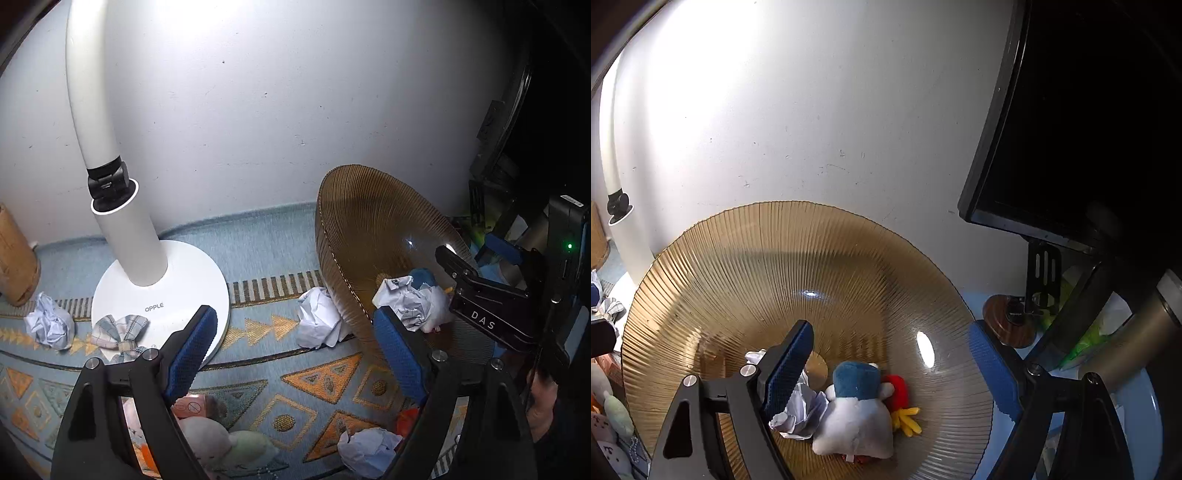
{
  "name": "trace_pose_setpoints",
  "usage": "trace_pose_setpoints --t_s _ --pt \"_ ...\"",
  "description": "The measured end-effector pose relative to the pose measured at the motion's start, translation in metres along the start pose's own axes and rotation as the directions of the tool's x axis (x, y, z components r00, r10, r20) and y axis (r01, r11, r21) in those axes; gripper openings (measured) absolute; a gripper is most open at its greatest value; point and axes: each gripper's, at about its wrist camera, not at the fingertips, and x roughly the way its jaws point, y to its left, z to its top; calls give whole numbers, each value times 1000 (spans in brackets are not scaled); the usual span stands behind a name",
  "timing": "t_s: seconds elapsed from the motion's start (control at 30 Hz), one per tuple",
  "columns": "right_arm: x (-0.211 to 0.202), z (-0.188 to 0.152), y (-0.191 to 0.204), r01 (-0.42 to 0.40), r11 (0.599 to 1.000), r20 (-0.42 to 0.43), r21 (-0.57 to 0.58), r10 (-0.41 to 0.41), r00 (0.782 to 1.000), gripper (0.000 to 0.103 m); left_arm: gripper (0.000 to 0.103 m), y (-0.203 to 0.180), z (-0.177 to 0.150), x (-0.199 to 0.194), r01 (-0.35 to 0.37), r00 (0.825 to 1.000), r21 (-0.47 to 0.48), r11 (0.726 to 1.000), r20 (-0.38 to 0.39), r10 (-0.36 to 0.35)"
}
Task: Organize objects
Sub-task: 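Carry both items over the amber bowl and open both tools to drop them, then withdraw both tools from the bowl back toward the cluttered rug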
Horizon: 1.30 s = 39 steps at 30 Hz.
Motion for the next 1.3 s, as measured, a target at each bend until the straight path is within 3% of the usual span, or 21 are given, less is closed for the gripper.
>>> trace_pose_setpoints --t_s 0.1,0.17,0.4,0.57,0.7,0.97,1.07,1.17,1.3 --pt "3 -3 -3 -39 999 -9 11 39 999 85 86 -3 1 0 9 1000 -6 1000 2 -9" --pt "6 -4 -2 -2 1000 -12 5 2 1000 85 86 -4 -1 -1 -2 1000 -2 1000 10 2" --pt "-14 6 -7 -34 999 76 16 33 997 85 86 -7 1 3 -4 1000 9 1000 3 4" --pt "6 7 10 -94 995 29 -40 96 995 85 86 -9 2 7 -6 1000 6 1000 -2 7" --pt "6 2 14 -81 996 19 -49 82 996 85 87 -13 1 14 -10 1000 20 1000 -10 10" --pt "7 -11 0 28 998 -50 -58 -31 998 85 86 -28 3 35 17 999 31 999 -29 -16" --pt "16 -4 6 40 995 -54 -91 -45 998 85 86 -17 7 18 2 1000 22 1000 1 -2" --pt "11 4 6 -51 995 -33 -90 49 998 85 86 6 8 -13 -32 999 2 999 38 32" --pt "-29 7 3 -88 991 4 -100 88 996 85 86 39 -10 -64 -84 993 -29 996 81 86"
